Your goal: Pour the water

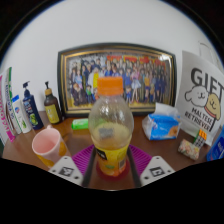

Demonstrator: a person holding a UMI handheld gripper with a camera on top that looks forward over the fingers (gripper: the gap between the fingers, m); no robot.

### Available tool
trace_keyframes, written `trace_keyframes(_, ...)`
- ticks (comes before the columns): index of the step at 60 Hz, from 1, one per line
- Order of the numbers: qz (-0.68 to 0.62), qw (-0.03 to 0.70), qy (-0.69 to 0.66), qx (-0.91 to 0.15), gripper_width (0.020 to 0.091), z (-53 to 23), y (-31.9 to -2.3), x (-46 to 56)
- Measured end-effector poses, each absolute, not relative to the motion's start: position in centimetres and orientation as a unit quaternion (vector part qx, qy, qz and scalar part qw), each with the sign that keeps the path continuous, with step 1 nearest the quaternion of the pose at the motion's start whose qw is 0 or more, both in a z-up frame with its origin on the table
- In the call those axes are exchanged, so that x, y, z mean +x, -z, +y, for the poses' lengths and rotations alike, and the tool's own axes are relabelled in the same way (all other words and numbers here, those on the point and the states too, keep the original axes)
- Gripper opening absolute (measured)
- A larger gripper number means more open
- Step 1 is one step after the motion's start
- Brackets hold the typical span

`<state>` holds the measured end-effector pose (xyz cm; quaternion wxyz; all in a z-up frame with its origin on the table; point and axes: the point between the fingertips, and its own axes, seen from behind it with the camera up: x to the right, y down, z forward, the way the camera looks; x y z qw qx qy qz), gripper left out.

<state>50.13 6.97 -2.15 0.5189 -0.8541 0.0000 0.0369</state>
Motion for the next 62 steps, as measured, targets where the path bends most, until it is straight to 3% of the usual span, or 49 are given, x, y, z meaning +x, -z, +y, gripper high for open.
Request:
trace_keyframes(4, 0.007, 0.490, -0.044, -0.870, 0.0876, 6.0, 3.3, 50.0)
trace_keyframes(7, 0.016, 0.481, -0.043, -0.875, 0.0821, 5.1, 3.2, 50.1)
trace_keyframes(11, 0.017, 0.472, -0.030, -0.881, 0.0861, 3.5, 2.5, 50.4)
trace_keyframes(36, 0.018, 0.458, 0.016, -0.889, 0.0851, -12.5, -8.8, 45.4)
trace_keyframes(62, 0.034, 0.469, 0.045, -0.881, 0.0853, -19.8, -12.7, 42.7)
